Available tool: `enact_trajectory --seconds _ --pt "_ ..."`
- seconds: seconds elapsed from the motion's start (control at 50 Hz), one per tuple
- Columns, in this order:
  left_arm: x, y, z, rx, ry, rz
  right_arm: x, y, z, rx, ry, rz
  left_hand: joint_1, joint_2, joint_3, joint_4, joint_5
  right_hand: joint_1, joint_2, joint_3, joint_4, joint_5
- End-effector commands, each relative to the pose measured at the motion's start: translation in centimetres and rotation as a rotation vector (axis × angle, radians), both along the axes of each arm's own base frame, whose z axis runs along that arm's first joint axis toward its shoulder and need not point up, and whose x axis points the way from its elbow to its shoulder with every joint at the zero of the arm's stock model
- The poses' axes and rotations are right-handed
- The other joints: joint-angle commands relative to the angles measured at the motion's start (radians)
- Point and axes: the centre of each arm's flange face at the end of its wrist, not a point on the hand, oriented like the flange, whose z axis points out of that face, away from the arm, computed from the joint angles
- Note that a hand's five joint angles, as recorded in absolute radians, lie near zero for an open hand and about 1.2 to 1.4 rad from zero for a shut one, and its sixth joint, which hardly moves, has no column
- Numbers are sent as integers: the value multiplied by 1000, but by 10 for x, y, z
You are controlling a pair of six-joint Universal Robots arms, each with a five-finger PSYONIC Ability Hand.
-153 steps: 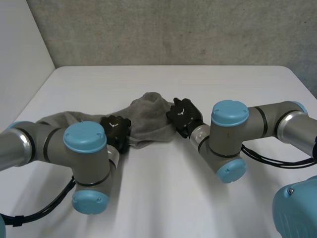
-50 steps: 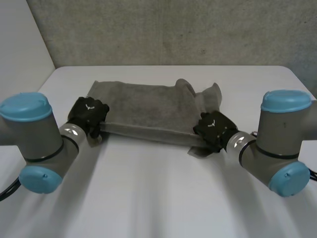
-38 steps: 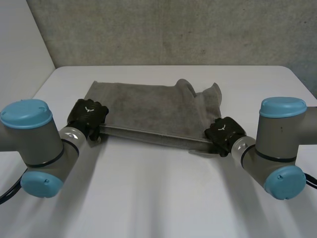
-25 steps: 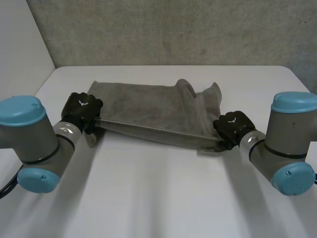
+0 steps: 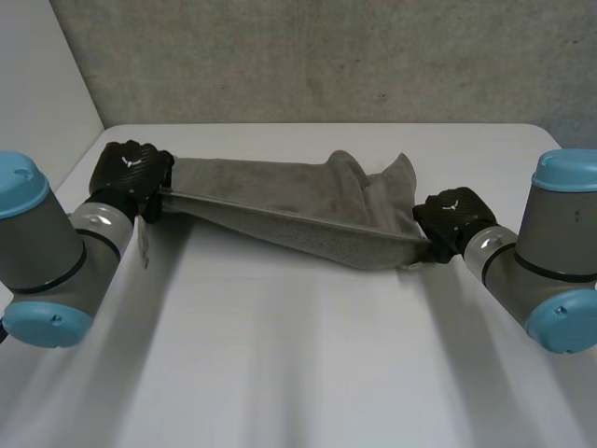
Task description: Fold the towel.
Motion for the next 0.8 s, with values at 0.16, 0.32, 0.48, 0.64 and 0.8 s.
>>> enact_trajectory --seconds 0.16,0.32,0.48,0.64,0.8 --pt "-1 5 -42 110 -48 -13 -34 -19 20 -83 -26 -91 -401 -486 -515 -491 -666 142 145 165 148 139" --pt "-2 10 -65 170 -80 -22 -32 -18 -10 -4 -4 -78 -707 -791 -821 -796 -972 142 145 165 148 139" --pt "0 9 -72 171 -131 -27 -32 -18 -14 5 3 -75 -707 -791 -821 -796 -972 142 145 165 148 139" --pt "3 10 -75 175 -149 -19 -38 -24 -8 -19 2 -101 -704 -788 -818 -793 -969 142 145 165 148 139" --pt "2 4 -67 120 -158 -14 -37 -24 -2 -34 -2 -101 -41 -125 -155 -130 -306 142 145 165 148 139"
